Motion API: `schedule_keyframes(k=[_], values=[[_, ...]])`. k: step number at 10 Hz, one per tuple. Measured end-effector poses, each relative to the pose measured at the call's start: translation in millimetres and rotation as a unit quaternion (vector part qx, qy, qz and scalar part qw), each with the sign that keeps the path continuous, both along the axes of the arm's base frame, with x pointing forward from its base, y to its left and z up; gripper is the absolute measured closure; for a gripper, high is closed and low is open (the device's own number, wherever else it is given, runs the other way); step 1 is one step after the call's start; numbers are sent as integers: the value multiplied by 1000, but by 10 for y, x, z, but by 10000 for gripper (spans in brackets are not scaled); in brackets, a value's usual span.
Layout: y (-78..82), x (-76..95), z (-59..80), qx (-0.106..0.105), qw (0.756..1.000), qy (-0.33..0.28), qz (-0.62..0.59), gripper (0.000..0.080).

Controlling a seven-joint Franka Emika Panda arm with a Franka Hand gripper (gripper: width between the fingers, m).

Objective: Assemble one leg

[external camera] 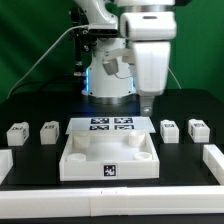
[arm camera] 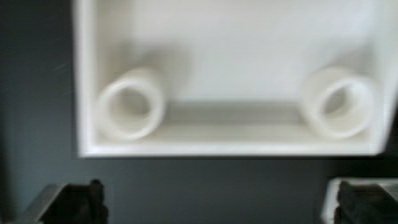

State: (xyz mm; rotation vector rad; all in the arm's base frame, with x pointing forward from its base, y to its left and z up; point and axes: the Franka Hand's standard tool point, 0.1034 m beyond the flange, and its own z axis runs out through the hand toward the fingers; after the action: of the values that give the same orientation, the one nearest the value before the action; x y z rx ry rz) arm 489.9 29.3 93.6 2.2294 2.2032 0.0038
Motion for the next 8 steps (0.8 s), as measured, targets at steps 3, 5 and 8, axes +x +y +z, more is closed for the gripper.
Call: schedule_keyframes(k=[3,5,8], values=[[-255,-417,-246,4,1000,0,22,150],[-254,-413,-235,3,1000,4,14,150],[-258,-417,-241,3,1000,5,14,150]])
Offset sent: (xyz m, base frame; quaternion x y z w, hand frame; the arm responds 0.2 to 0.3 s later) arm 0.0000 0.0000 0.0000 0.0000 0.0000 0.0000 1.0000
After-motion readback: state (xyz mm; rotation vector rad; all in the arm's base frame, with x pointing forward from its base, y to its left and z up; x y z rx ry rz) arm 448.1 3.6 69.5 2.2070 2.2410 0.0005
